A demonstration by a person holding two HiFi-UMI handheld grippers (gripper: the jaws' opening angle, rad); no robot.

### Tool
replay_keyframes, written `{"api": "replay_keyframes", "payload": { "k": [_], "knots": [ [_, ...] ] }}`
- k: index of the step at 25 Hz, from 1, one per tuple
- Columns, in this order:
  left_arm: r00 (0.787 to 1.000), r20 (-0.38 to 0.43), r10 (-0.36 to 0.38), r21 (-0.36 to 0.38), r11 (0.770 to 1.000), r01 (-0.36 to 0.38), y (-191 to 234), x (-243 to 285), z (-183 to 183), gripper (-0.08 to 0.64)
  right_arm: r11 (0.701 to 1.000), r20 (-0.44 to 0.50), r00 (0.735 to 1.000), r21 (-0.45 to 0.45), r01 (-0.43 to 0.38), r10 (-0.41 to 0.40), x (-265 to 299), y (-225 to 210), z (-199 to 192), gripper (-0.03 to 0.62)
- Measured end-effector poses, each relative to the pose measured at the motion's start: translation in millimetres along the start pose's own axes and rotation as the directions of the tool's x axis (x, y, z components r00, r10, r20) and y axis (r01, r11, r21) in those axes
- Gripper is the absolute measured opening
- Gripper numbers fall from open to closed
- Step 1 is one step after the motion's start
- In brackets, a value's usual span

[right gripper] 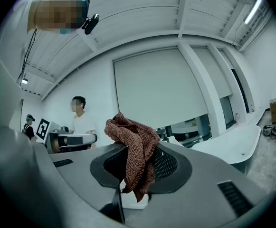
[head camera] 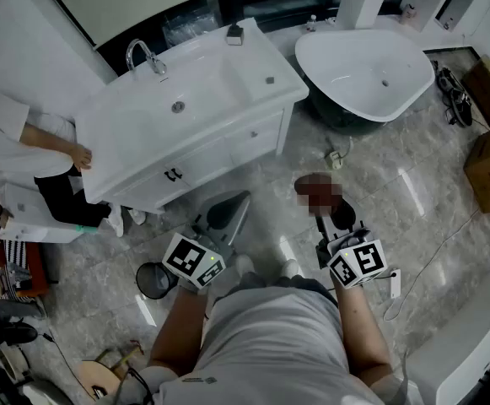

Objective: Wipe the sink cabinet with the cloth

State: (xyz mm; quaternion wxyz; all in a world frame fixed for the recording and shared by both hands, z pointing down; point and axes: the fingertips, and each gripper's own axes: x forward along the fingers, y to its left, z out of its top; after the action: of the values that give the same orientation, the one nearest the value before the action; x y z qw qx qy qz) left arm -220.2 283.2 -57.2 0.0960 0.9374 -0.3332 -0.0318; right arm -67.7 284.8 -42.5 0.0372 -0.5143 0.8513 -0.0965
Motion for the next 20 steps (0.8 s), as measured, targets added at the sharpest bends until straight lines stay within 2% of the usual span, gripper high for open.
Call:
{"api": "replay_keyframes", "payload": {
  "k": [4,8,10,20],
  "knots": [
    [1.000,-0.001,0.008,-0.022,1.000,-0.008,6.8,-14.2,-4.2,0.011,1.000,-0.009,1.000,-0.009,-0.001,0.001,1.7,12.5,-3.8,0.098],
    [1.000,-0.013,-0.014,0.003,1.000,0.014,11.6,-19.6,-4.0,0.011,1.000,-0.017,1.000,-0.002,0.012,-0.012,9.3,20.3,-7.8,0.098],
    [1.000,-0.009,-0.026,-0.007,1.000,0.026,15.8,-22.9,-3.4,0.011,1.000,-0.020,1.000,-0.002,0.015,-0.015,13.1,25.5,-9.1,0.098],
    [0.998,-0.027,-0.048,-0.051,0.998,0.046,52.3,-44.9,-17.0,0.011,0.993,-0.004,0.996,0.079,0.084,-0.084,30.4,34.5,-18.9,0.098]
  ]
}}
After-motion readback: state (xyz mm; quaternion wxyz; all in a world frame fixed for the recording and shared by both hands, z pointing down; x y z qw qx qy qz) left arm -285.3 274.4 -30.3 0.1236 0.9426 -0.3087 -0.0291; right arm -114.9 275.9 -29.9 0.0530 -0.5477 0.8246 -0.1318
